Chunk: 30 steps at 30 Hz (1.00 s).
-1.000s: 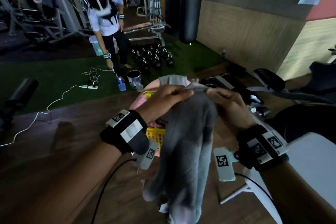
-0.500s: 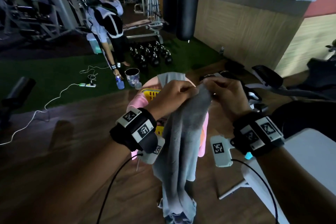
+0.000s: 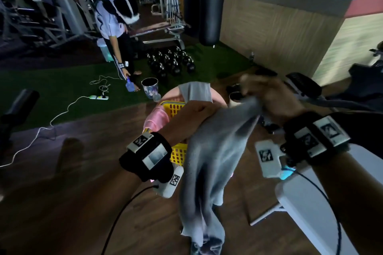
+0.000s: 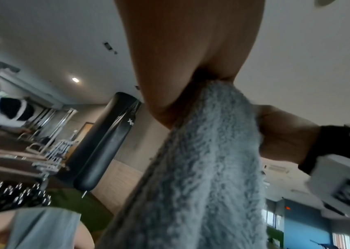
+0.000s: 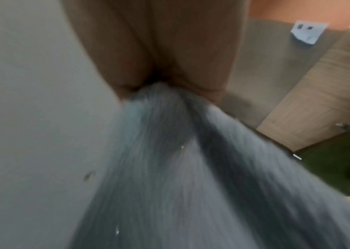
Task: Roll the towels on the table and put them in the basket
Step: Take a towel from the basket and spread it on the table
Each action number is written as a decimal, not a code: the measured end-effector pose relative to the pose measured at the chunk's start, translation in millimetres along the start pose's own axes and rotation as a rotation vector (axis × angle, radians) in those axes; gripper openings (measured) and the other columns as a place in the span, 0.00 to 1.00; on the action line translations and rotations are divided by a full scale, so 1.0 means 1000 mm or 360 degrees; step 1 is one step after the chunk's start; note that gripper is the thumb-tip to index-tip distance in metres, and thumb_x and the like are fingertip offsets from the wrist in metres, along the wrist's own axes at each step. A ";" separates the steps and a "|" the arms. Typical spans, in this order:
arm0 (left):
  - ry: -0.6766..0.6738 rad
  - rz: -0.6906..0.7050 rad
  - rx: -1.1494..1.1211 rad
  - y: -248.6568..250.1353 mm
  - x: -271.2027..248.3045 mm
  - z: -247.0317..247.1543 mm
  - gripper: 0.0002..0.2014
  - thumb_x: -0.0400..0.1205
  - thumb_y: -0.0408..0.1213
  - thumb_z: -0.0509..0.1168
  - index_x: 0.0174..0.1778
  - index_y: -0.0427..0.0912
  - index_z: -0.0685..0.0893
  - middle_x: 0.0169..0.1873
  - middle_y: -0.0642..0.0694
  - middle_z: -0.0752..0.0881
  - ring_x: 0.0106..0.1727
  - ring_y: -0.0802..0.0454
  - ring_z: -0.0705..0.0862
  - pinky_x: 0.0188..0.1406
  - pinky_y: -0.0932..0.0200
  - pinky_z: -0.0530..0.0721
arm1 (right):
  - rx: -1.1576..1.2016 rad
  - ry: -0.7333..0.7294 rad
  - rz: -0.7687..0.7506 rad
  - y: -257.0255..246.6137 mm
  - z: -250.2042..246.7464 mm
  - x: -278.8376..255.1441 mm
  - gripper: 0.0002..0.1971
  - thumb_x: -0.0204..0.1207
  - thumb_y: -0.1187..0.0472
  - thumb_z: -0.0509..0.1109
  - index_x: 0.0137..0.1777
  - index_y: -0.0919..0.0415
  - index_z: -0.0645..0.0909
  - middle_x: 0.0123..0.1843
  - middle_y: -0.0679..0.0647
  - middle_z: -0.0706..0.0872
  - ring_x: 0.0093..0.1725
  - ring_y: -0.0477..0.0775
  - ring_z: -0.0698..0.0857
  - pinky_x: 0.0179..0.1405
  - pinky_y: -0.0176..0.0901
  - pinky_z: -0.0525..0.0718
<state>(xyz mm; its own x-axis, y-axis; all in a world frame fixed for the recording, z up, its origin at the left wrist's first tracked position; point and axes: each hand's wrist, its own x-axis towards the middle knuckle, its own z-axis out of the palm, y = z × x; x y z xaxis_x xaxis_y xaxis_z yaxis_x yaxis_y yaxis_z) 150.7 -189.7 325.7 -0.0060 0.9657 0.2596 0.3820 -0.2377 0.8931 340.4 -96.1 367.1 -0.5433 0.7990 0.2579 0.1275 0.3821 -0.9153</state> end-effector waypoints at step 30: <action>0.0071 -0.0159 -0.0156 -0.029 0.008 -0.023 0.24 0.78 0.51 0.69 0.42 0.27 0.83 0.37 0.42 0.82 0.42 0.53 0.77 0.44 0.52 0.74 | -0.0182 -0.0127 0.0288 0.020 0.032 -0.004 0.12 0.78 0.53 0.70 0.50 0.63 0.86 0.33 0.45 0.84 0.29 0.35 0.79 0.37 0.33 0.81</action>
<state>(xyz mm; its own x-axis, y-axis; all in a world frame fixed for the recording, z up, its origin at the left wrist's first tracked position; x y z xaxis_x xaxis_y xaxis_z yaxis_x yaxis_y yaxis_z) 118.8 -177.4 310.2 -0.0813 0.9800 0.1816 0.2855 -0.1517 0.9463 319.0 -106.7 338.2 -0.5664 0.8217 0.0630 0.3195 0.2894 -0.9023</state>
